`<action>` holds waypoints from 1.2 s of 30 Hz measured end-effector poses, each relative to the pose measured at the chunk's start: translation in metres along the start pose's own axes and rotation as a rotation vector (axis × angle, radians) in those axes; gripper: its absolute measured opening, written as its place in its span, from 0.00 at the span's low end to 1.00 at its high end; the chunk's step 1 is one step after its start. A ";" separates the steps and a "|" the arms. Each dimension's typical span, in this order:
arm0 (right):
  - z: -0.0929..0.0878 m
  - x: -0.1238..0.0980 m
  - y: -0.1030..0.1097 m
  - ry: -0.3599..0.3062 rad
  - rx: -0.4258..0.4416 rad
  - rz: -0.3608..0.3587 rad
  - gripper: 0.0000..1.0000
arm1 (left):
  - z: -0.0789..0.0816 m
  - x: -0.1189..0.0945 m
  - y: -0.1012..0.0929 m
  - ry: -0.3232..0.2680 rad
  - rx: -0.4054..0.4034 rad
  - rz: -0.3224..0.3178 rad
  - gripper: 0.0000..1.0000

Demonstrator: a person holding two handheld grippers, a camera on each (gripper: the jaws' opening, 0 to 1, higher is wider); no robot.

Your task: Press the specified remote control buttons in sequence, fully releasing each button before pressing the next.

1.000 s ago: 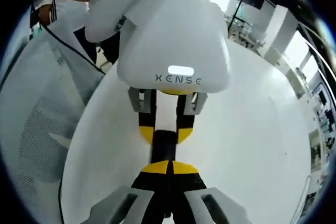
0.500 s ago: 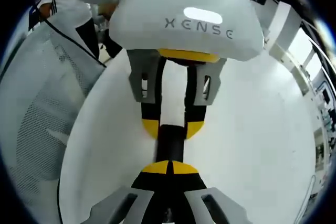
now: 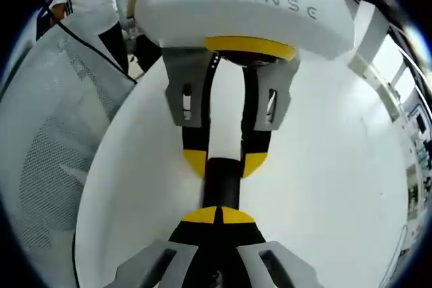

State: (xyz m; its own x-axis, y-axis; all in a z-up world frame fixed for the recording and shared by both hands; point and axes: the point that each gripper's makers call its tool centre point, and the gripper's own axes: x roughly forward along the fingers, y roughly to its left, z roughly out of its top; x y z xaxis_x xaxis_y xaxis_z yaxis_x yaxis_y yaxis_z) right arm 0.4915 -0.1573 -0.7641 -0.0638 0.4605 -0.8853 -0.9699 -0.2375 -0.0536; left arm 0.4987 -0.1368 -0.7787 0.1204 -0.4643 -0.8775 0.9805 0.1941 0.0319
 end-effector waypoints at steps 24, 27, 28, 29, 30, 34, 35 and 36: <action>-0.002 0.004 0.003 0.010 0.010 0.020 0.00 | 0.000 0.000 0.000 -0.004 0.001 -0.004 0.23; -0.002 0.004 0.004 0.009 0.012 0.024 0.00 | 0.000 0.000 -0.001 -0.004 0.000 -0.005 0.23; -0.002 0.004 0.004 0.007 0.016 0.026 0.00 | 0.000 0.000 -0.001 -0.005 0.001 -0.005 0.23; -0.002 0.004 0.004 0.002 0.019 0.031 0.00 | 0.000 0.000 -0.001 -0.005 0.000 -0.005 0.23; -0.002 0.004 0.004 -0.001 0.025 0.034 0.00 | 0.000 0.000 -0.001 -0.005 0.000 -0.005 0.23; -0.001 0.004 0.004 0.010 0.028 0.041 0.00 | 0.000 0.000 -0.001 -0.004 0.000 -0.007 0.23; -0.001 0.004 0.004 0.013 0.027 0.042 0.00 | -0.001 0.000 -0.001 -0.005 0.000 -0.007 0.23; -0.002 0.005 0.005 0.018 0.025 0.043 0.00 | -0.001 0.000 -0.001 -0.005 0.000 -0.007 0.23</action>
State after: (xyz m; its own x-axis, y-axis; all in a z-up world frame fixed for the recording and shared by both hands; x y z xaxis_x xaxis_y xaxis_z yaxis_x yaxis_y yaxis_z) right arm 0.4871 -0.1576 -0.7691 -0.1014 0.4345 -0.8949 -0.9719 -0.2354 -0.0041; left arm 0.4977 -0.1365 -0.7791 0.1147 -0.4696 -0.8754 0.9813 0.1908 0.0262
